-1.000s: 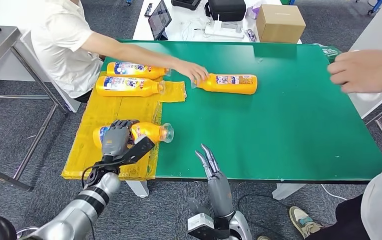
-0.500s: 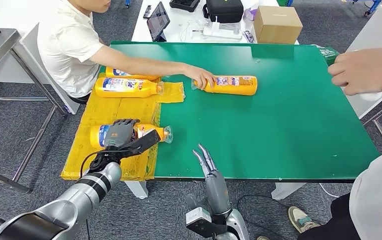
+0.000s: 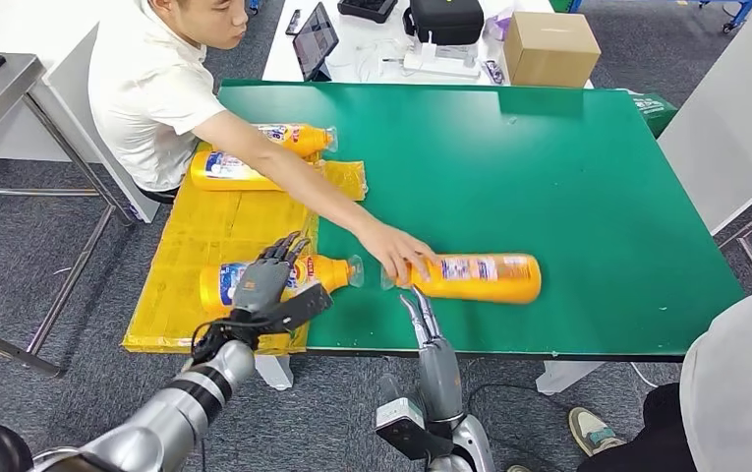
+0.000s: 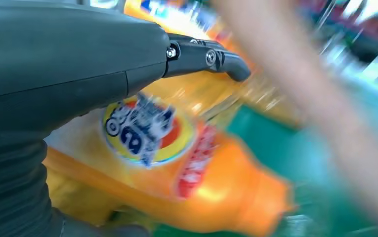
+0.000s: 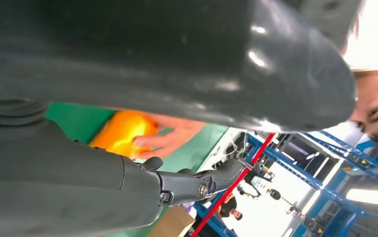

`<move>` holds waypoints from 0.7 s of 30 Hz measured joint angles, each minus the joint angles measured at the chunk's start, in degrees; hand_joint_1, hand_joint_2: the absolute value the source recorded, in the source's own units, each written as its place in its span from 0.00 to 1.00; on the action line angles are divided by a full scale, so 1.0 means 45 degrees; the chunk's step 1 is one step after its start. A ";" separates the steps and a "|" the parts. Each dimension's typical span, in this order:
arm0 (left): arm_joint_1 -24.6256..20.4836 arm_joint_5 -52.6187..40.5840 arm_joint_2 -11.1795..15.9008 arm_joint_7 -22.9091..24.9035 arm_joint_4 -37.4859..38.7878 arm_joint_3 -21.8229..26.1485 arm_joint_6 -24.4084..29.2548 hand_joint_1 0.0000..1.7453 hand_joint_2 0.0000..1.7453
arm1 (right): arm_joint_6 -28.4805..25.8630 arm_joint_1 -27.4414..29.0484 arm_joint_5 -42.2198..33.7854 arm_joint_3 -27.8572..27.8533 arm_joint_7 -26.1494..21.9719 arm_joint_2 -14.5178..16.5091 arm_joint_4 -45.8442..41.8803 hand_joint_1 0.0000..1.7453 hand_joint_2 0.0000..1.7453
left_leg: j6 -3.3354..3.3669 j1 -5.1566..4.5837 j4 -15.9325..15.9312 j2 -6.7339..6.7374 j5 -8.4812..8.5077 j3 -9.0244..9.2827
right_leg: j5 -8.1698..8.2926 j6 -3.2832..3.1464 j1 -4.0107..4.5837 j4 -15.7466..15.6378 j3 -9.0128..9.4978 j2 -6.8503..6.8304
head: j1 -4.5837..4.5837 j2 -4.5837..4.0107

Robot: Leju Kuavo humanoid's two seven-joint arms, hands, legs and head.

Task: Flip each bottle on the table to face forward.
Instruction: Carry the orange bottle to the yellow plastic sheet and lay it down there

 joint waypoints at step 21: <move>0.6028 0.5446 -0.1847 -0.4723 -0.8991 0.1366 0.2757 0.00 1.00 | -0.0288 0.1015 0.9155 -0.4628 0.0729 0.0786 -0.0512 0.00 1.00 | 0.0004 0.0002 0.0000 0.0000 -0.0025 -0.0055 | -0.0028 0.0026 0.0000 -0.0005 -0.0051 0.0001 | -0.0006 0.0000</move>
